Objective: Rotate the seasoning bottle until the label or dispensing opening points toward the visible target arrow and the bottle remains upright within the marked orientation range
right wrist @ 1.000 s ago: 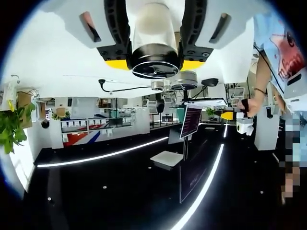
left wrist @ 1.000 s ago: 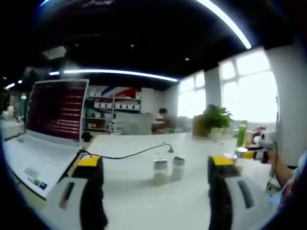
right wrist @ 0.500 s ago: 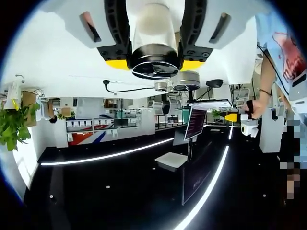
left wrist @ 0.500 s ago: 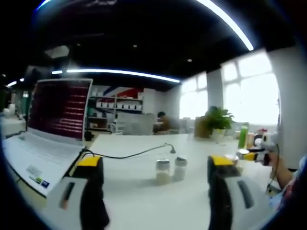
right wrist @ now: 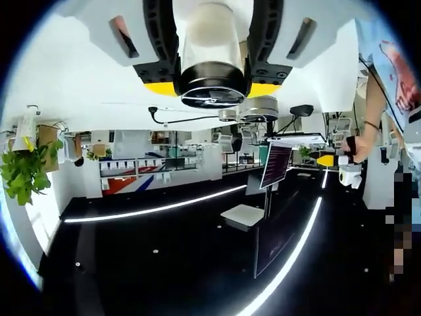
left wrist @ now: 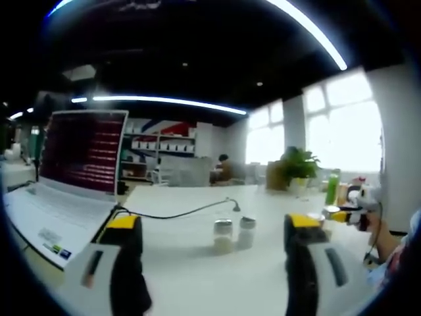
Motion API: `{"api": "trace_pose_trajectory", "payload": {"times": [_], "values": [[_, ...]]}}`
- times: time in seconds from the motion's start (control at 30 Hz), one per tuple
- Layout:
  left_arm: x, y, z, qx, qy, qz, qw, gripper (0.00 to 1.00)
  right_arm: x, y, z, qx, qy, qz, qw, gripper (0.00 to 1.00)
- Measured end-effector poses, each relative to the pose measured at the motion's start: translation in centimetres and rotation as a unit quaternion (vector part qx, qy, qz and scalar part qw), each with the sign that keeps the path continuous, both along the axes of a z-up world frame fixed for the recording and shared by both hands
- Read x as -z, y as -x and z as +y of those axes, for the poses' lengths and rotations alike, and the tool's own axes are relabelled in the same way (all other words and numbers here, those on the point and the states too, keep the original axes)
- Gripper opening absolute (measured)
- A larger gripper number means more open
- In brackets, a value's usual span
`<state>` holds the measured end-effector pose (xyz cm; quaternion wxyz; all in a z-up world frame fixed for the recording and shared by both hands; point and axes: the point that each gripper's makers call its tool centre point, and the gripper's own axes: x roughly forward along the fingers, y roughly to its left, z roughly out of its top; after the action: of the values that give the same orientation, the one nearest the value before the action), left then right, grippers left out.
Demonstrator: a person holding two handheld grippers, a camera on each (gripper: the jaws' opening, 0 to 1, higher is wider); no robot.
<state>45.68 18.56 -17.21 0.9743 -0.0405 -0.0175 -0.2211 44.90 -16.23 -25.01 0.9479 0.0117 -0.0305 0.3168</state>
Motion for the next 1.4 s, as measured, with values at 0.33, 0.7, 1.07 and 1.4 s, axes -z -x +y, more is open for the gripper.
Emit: {"api": "trace_pose_trajectory", "payload": {"times": [0.33,0.7,1.07,1.4], "values": [[-0.7,0.1,-0.4,0.008,0.024,-0.009,0.9996,0.94,0.0,0.0,-0.1,0.024,-0.014,-0.009,0.9996,0.37],[-0.8,0.4,-0.8,0.006,0.012,-0.017,0.9998,0.93,0.1,0.0,-0.2,0.037,-0.03,-0.022,0.9986,0.37],[-0.9,0.9,-0.5,0.013,0.007,-0.017,0.9997,0.93,0.2,0.0,-0.1,0.068,-0.024,-0.026,0.997,0.37],[-0.9,0.6,-0.2,0.01,0.004,-0.018,0.9998,0.93,0.4,0.0,-0.2,0.091,-0.019,-0.028,0.9952,0.37]]}}
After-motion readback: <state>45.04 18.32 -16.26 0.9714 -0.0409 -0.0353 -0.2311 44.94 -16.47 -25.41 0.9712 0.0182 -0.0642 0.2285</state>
